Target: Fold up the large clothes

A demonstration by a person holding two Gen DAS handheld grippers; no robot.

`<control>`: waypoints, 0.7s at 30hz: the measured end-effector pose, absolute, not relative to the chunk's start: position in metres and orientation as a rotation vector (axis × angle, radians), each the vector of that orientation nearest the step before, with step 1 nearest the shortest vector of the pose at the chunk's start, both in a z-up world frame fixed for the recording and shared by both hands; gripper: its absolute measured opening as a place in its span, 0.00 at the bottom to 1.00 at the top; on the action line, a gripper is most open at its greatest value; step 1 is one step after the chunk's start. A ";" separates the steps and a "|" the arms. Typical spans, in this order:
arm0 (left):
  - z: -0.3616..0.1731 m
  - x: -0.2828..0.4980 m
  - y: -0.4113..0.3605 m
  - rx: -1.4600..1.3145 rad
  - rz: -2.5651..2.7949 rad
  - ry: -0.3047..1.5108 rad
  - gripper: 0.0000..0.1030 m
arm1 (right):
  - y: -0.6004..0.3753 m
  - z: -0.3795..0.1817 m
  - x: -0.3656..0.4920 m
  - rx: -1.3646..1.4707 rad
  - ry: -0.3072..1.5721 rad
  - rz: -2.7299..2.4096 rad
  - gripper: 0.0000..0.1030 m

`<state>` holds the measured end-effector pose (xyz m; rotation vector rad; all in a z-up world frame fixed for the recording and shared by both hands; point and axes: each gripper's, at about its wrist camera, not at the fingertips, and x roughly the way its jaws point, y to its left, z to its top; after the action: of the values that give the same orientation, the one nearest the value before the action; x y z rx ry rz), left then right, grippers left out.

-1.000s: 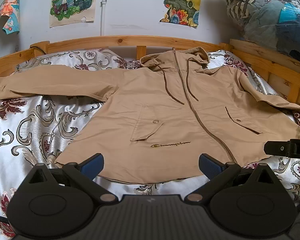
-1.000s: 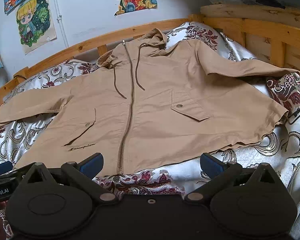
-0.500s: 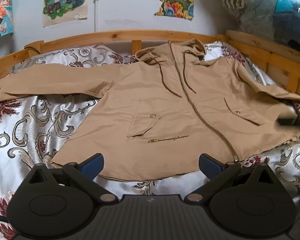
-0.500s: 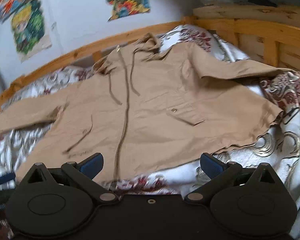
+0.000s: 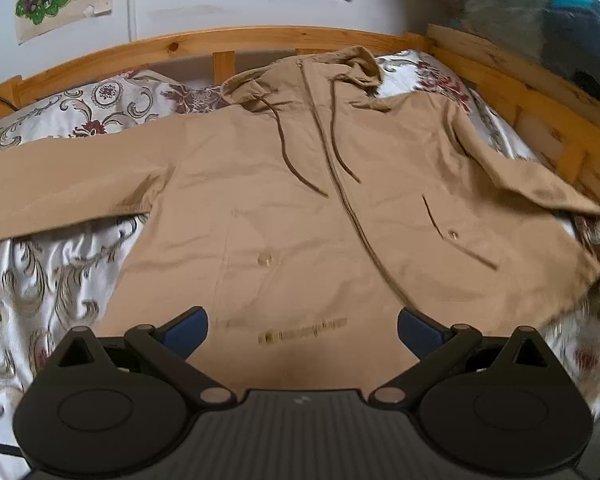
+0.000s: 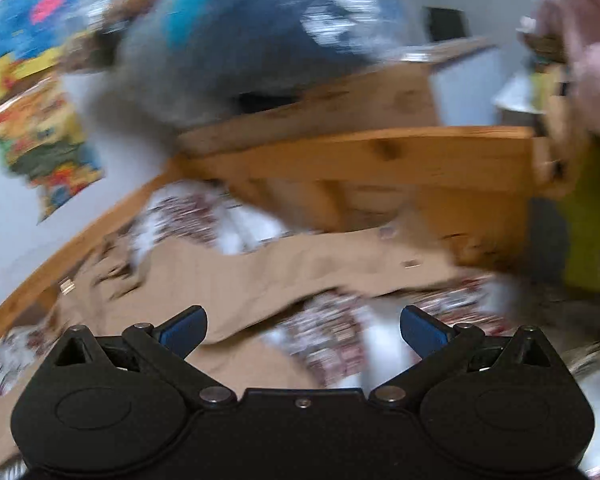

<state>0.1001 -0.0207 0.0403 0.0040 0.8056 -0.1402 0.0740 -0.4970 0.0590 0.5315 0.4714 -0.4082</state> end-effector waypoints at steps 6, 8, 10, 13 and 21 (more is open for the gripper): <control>0.060 0.131 -0.030 -0.020 -0.151 0.791 1.00 | -0.549 0.047 0.093 0.661 0.526 -0.493 0.88; 0.062 0.135 -0.030 -0.052 -0.164 0.806 1.00 | -0.559 0.040 0.103 0.707 0.557 -0.531 0.81; 0.061 0.136 -0.027 -0.080 -0.169 0.823 1.00 | -0.565 0.033 0.110 0.716 0.575 -0.616 0.74; 0.058 0.137 -0.020 -0.101 -0.165 0.848 1.00 | -0.573 0.023 0.114 0.729 0.570 -0.691 0.71; 0.065 0.140 0.003 -0.119 -0.107 0.848 1.00 | -0.590 -0.004 0.123 0.851 0.569 -0.738 0.44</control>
<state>0.1399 0.0030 0.0646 -0.1190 0.8478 -0.1075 0.1232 -0.5901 -0.0037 0.8505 0.5693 -0.7375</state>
